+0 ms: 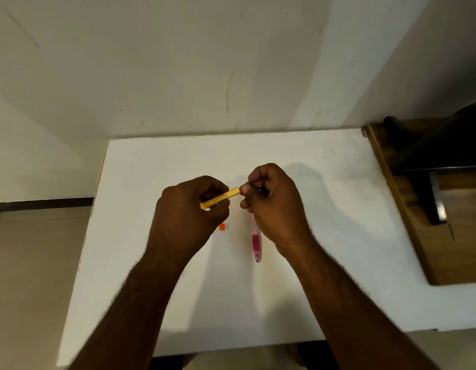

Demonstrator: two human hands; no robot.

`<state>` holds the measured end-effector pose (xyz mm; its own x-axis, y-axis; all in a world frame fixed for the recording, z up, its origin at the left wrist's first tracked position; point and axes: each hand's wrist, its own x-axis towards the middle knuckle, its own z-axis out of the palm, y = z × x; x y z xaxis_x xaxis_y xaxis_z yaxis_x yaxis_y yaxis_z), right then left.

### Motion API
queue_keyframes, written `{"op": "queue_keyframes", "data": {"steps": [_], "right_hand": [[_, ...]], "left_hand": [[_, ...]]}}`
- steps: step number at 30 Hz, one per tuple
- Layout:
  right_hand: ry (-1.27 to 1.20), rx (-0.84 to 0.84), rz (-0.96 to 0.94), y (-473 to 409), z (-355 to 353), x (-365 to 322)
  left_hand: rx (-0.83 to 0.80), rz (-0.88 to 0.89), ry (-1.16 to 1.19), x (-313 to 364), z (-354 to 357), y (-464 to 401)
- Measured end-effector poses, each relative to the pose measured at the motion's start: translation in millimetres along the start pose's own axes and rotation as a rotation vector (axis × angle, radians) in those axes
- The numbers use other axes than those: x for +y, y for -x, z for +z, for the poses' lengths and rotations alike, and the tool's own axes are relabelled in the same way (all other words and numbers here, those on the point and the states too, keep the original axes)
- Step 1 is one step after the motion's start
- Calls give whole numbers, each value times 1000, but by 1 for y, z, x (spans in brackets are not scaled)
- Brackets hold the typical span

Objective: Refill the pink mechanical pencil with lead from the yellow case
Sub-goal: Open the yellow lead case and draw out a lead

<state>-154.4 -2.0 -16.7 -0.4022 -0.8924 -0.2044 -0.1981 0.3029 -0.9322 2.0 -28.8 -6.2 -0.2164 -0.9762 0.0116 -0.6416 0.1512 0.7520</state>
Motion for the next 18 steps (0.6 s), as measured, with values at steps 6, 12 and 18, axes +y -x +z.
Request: {"op": "queue_keyframes", "data": {"steps": [6,12,18], "right_hand": [[-213,-51,97,0,0,-4],[-543,-253,350,1,-5,-4],[-550,-266,363,0,-6,-1]], "left_hand": [[3,13,25,-2,0,-1],[-4,48,42,1,0,-1],[-14,49,37,1,0,-1]]}}
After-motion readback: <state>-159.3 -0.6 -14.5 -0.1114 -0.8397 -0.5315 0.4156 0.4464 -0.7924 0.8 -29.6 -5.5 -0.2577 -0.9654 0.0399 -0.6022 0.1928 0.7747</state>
